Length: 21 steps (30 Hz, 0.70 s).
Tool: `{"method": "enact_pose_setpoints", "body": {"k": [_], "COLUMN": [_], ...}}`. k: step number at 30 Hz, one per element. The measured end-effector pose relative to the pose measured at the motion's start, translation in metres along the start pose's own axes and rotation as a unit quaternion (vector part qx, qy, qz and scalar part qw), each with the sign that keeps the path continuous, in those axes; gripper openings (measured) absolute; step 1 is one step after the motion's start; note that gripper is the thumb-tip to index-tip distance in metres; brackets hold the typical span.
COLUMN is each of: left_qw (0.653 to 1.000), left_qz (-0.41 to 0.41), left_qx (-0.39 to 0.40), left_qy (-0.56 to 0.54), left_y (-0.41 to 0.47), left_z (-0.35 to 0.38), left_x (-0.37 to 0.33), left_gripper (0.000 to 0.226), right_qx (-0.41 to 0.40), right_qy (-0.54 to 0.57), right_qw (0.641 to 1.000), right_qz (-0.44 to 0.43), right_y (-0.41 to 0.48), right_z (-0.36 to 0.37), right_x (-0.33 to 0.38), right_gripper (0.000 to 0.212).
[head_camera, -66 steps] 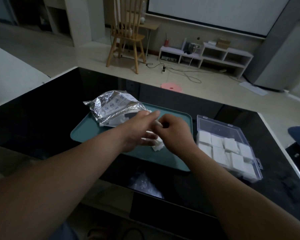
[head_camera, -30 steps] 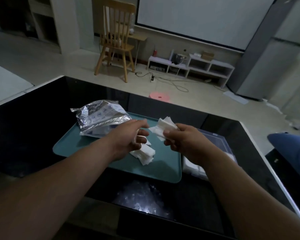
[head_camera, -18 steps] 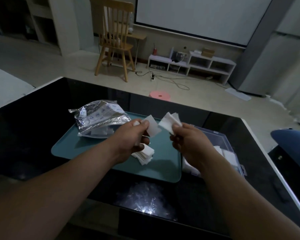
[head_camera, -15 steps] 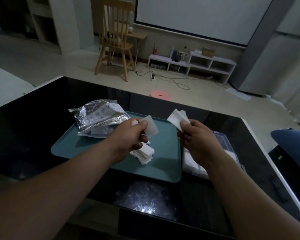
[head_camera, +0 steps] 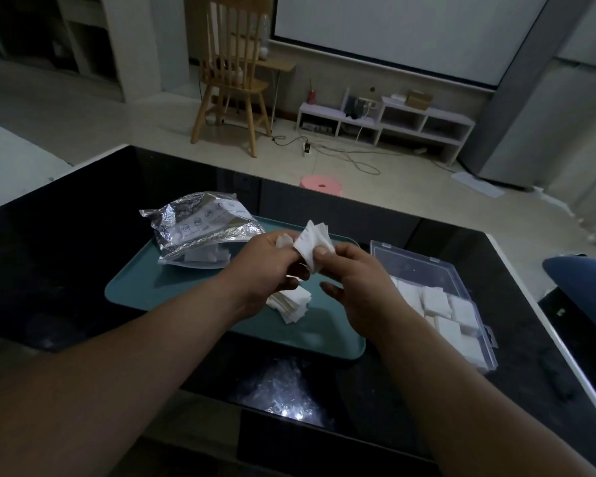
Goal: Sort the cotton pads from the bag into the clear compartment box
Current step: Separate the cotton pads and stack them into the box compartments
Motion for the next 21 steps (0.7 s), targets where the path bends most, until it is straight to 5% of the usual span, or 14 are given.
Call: {"method": "enact_pose_setpoints", "body": {"k": [6,10,12,16,21], "left_qw": [0.978,0.981,0.979,0.958,0.934], "left_qz": [-0.014,-0.001,-0.006,-0.061,-0.152], "left_qx": [0.053,0.071,0.049,0.005,0.027], "left_qy": [-0.2,-0.181,-0.196,-0.28,-0.321], "left_y": [0.002,0.004,0.004,0.005,0.0], "left_z": [0.012,0.023,0.023,0.018,0.006], "left_x": [-0.002,0.002,0.003,0.0,0.004], "left_gripper": [0.015,0.038,0.032,0.006,0.006], "right_qx": [-0.021,0.009,0.028,0.044,-0.046], "right_qy": [0.124,0.211,0.21,0.058,-0.224], "right_qw": [0.991,0.974,0.974,0.995,0.959], "right_qz": [0.036,0.079,0.086,0.062,-0.165], "right_y": [-0.003,-0.01,-0.016,-0.024,-0.028], "right_z": [0.004,0.017,0.023,0.021,-0.003], "right_x": [-0.001,-0.005,-0.006,-0.003,0.024], "right_gripper": [0.005,0.016,0.021,0.02,0.021]}}
Point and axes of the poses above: each hand's wrist, its own y-axis towards the middle knuckle, its own z-axis out of the palm, x = y × z, the point moved 4 cm from there along y, towards the middle knuckle
